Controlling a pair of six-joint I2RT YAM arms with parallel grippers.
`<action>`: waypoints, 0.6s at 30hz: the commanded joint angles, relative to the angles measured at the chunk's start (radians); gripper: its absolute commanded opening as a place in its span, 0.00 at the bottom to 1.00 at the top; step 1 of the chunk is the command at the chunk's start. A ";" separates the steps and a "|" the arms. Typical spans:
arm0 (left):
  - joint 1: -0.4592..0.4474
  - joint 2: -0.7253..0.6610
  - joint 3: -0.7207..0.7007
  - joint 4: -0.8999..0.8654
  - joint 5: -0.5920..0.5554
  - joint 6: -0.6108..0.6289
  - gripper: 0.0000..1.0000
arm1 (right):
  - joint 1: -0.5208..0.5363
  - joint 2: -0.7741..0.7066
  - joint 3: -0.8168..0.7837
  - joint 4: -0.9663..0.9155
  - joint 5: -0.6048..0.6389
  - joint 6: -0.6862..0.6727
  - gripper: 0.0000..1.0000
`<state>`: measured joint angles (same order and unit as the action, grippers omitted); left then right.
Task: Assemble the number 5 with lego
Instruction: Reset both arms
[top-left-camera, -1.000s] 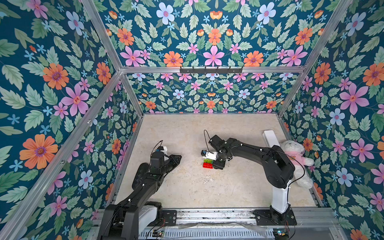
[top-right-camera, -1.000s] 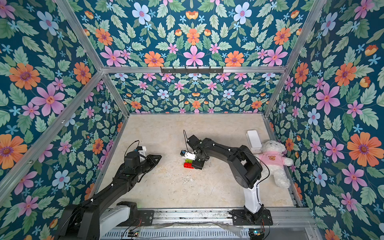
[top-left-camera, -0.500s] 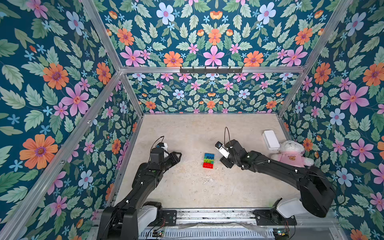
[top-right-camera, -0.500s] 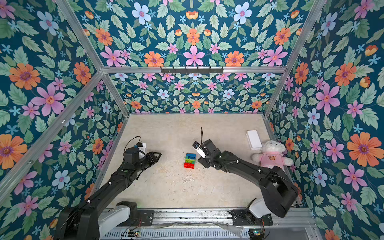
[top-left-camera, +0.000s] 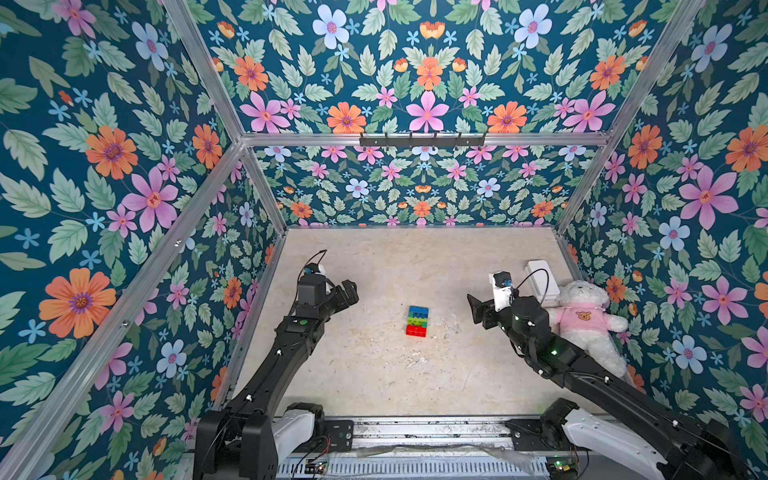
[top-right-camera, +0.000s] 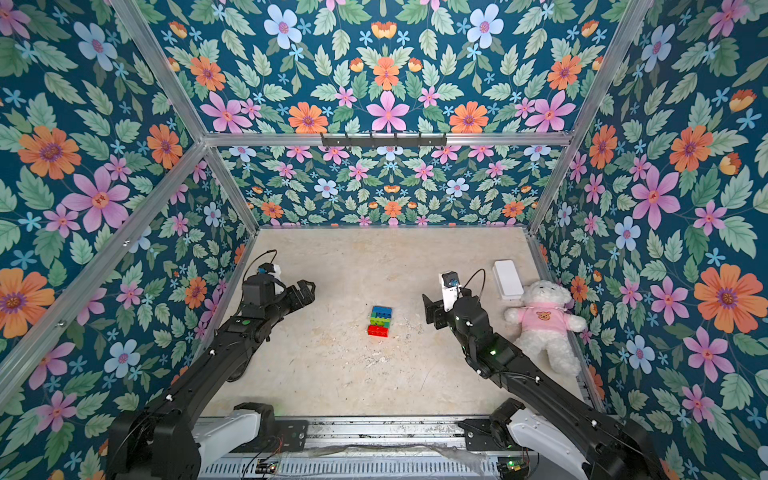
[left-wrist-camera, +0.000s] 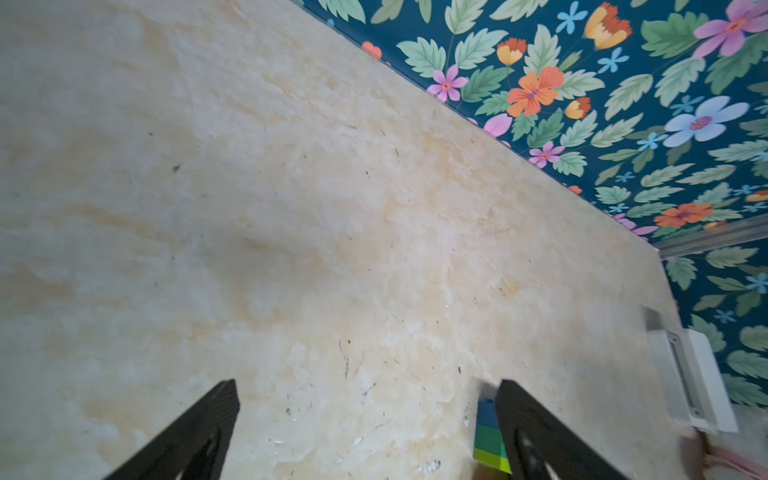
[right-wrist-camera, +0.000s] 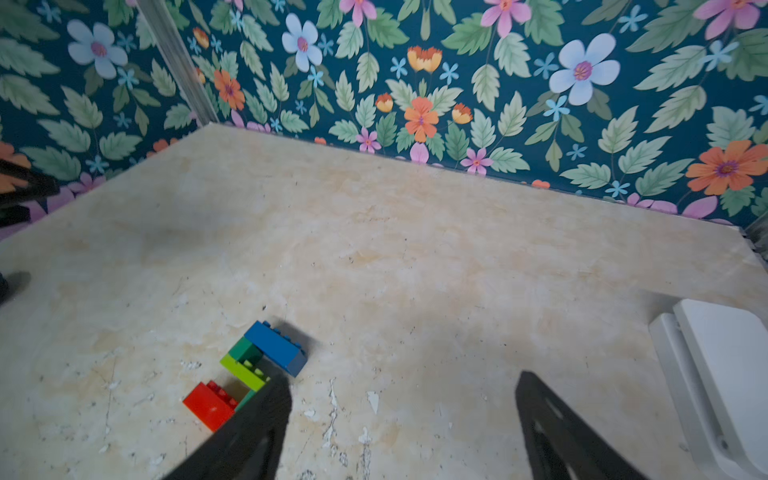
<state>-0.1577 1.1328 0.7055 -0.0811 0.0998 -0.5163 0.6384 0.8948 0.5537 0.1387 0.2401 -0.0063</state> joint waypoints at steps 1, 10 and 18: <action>0.001 0.054 0.068 0.002 -0.123 0.073 0.99 | -0.067 -0.028 0.001 0.031 0.025 0.071 0.99; 0.016 0.123 -0.025 0.376 -0.330 0.395 0.99 | -0.261 0.079 -0.059 0.244 0.303 0.103 0.99; 0.104 0.319 -0.163 0.662 -0.373 0.457 0.99 | -0.472 0.191 -0.248 0.516 0.349 0.174 0.99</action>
<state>-0.0658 1.4197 0.5816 0.4068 -0.2367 -0.1078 0.1867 1.0676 0.3519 0.4820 0.5640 0.1482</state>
